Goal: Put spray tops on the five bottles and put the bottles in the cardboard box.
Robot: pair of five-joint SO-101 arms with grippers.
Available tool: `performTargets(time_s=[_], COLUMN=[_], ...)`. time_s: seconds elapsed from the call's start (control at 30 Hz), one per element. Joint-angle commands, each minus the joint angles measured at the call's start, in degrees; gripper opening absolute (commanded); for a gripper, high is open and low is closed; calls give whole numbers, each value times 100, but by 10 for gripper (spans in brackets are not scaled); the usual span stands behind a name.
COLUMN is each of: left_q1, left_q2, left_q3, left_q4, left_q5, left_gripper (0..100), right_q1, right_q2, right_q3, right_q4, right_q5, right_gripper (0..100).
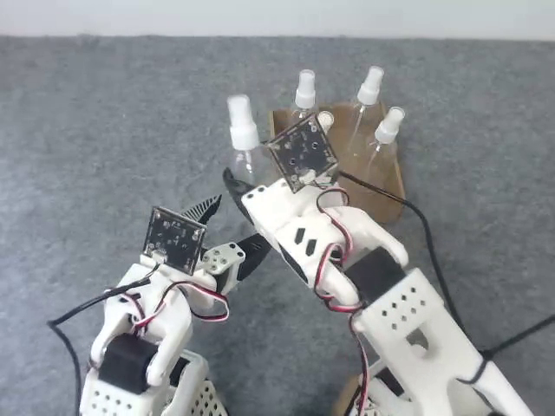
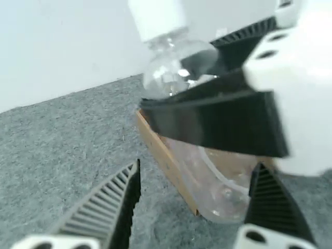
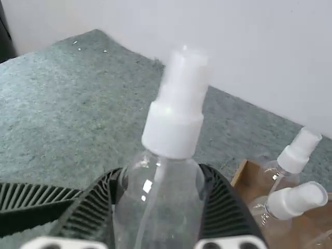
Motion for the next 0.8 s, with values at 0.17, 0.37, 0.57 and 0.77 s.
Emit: performTargets(time_s=[0.17, 0.37, 0.57, 0.77], left_q1=[-492, -255, -237, -237], left_q2=[0, -53, -53, -53], left_q3=[-13, -13, 92, 365], left_q4=[-325, -53, 9, -273], left_q5=[-70, -62, -70, -79], left_gripper=[309, 308, 305, 305], right_q1=[382, 804, 2176, 2633], right_q2=[-989, -998, -207, 602], right_q3=[-281, -290, -457, -431], right_q4=[752, 743, 541, 110], right_q5=[642, 677, 659, 633], right_gripper=[6, 6, 6, 6])
